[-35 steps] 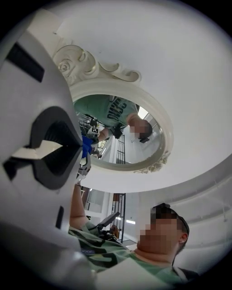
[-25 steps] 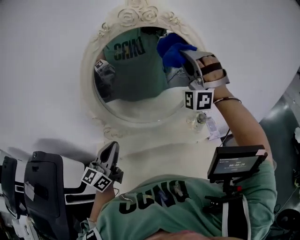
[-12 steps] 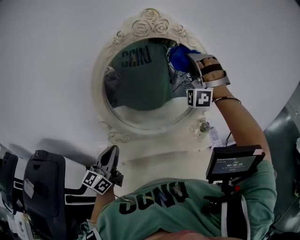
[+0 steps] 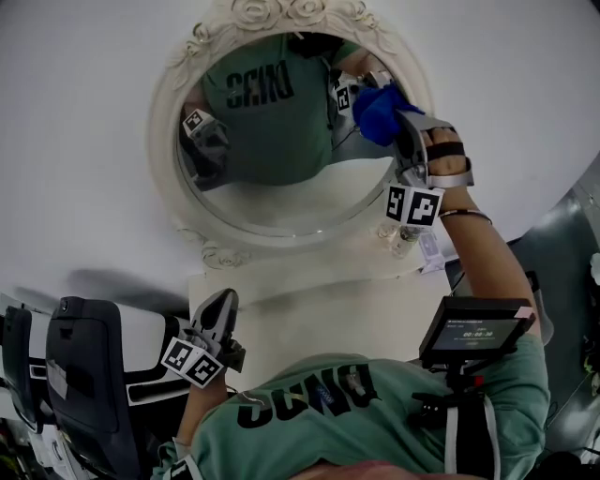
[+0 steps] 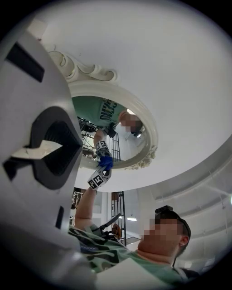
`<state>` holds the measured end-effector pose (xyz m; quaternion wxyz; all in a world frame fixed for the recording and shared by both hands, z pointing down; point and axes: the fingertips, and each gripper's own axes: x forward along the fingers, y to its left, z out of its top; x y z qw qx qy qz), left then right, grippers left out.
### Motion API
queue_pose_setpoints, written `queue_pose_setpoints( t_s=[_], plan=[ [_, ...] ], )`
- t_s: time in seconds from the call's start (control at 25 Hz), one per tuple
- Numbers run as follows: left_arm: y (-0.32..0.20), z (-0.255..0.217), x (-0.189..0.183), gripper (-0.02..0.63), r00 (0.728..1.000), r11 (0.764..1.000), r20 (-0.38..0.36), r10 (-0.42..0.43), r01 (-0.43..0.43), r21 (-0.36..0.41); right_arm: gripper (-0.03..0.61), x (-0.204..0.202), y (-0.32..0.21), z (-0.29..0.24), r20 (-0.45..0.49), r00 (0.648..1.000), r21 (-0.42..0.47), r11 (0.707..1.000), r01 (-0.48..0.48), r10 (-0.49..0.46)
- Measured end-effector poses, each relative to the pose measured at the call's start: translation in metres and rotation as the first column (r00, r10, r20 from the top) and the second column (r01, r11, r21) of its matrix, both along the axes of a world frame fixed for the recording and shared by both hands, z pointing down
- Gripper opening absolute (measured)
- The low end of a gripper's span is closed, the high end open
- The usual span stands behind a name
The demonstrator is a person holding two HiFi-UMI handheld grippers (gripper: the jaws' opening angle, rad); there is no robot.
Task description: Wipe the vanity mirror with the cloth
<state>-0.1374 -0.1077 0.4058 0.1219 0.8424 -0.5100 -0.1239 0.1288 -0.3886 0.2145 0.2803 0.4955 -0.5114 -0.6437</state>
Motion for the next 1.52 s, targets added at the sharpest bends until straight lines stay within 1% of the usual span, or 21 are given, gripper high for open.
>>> queue_pose_setpoints(
  t_s=[0.12, 0.24, 0.36, 0.48, 0.56, 0.68, 0.8, 0.88, 0.92, 0.96, 1.0, 1.08, 1.16, 1.24, 1.32, 1.44, 1.52],
  plan=[
    [-0.005, 0.015, 0.012, 0.009, 0.999, 0.999, 0.001, 0.036, -0.036, -0.041, 0.051, 0.017, 0.002, 0.050, 0.008, 1.000, -0.073, 0.997, -0.017, 0.017],
    [-0.018, 0.049, 0.029, 0.009, 0.998, 0.991, -0.013, 0.066, -0.067, -0.116, 0.051, 0.024, -0.007, 0.134, -0.008, 1.000, -0.198, 0.980, -0.017, 0.016],
    [-0.025, 0.088, 0.045, 0.009, 0.996, 0.978, -0.033, 0.079, -0.084, -0.191, 0.051, 0.015, -0.008, 0.220, -0.024, 0.999, -0.317, 0.948, 0.013, -0.022],
    [-0.021, 0.114, 0.051, 0.009, 0.996, 0.965, -0.045, 0.081, -0.089, -0.246, 0.051, -0.015, 0.001, 0.284, -0.004, 0.997, -0.437, 0.897, 0.068, -0.078],
    [-0.021, 0.112, 0.052, 0.009, 0.995, 0.966, -0.063, 0.077, -0.090, -0.244, 0.049, -0.045, 0.006, 0.298, -0.007, 0.992, -0.490, 0.865, 0.104, -0.123],
    [-0.014, 0.097, 0.054, 0.009, 0.993, 0.970, -0.092, 0.068, -0.087, -0.227, 0.048, -0.077, 0.015, 0.301, -0.022, 0.988, -0.538, 0.835, 0.117, -0.153],
    [-0.003, 0.086, 0.046, 0.009, 0.996, 0.977, -0.074, 0.057, -0.071, -0.202, 0.048, -0.082, 0.018, 0.314, -0.012, 0.991, -0.570, 0.815, 0.104, -0.135],
    [0.006, 0.079, 0.037, 0.009, 0.998, 0.983, -0.055, 0.045, -0.054, -0.178, 0.049, -0.081, 0.021, 0.329, -0.017, 0.992, -0.614, 0.784, 0.089, -0.127],
    [0.009, 0.072, 0.033, 0.009, 0.998, 0.986, -0.046, 0.039, -0.046, -0.162, 0.049, -0.081, 0.025, 0.331, -0.016, 0.992, -0.635, 0.768, 0.086, -0.123],
    [0.011, 0.062, 0.029, 0.009, 0.999, 0.989, -0.037, 0.036, -0.040, -0.142, 0.049, -0.081, 0.029, 0.325, -0.002, 0.992, -0.645, 0.758, 0.092, -0.122],
    [0.013, 0.051, 0.027, 0.009, 0.999, 0.992, -0.027, 0.034, -0.037, -0.120, 0.049, -0.080, 0.035, 0.311, 0.025, 0.992, -0.644, 0.757, 0.110, -0.123],
    [0.019, 0.031, 0.026, 0.009, 0.999, 0.996, -0.006, 0.035, -0.035, -0.078, 0.049, -0.074, 0.052, 0.274, 0.111, 0.986, -0.631, 0.758, 0.167, -0.124],
    [0.025, 0.011, 0.026, 0.009, 0.999, 0.999, 0.012, 0.037, -0.036, -0.028, 0.049, -0.065, 0.073, 0.229, 0.226, 0.968, -0.624, 0.746, 0.233, -0.113],
    [0.024, -0.012, 0.027, 0.009, 0.999, 0.998, 0.028, 0.045, -0.046, 0.040, 0.049, -0.056, 0.088, 0.183, 0.343, 0.934, -0.613, 0.728, 0.306, -0.103],
    [0.023, -0.034, 0.031, 0.009, 0.997, 0.993, 0.046, 0.059, -0.063, 0.101, 0.051, -0.048, 0.109, 0.149, 0.435, 0.894, -0.606, 0.700, 0.377, -0.105],
    [0.026, -0.058, 0.039, 0.009, 0.995, 0.983, 0.070, 0.073, -0.084, 0.163, 0.051, -0.040, 0.148, 0.120, 0.523, 0.844, -0.601, 0.650, 0.466, -0.122],
    [0.028, -0.070, 0.043, 0.009, 0.993, 0.976, 0.088, 0.077, -0.093, 0.196, 0.051, -0.038, 0.171, 0.112, 0.575, 0.808, -0.597, 0.608, 0.523, -0.131]
  ],
)
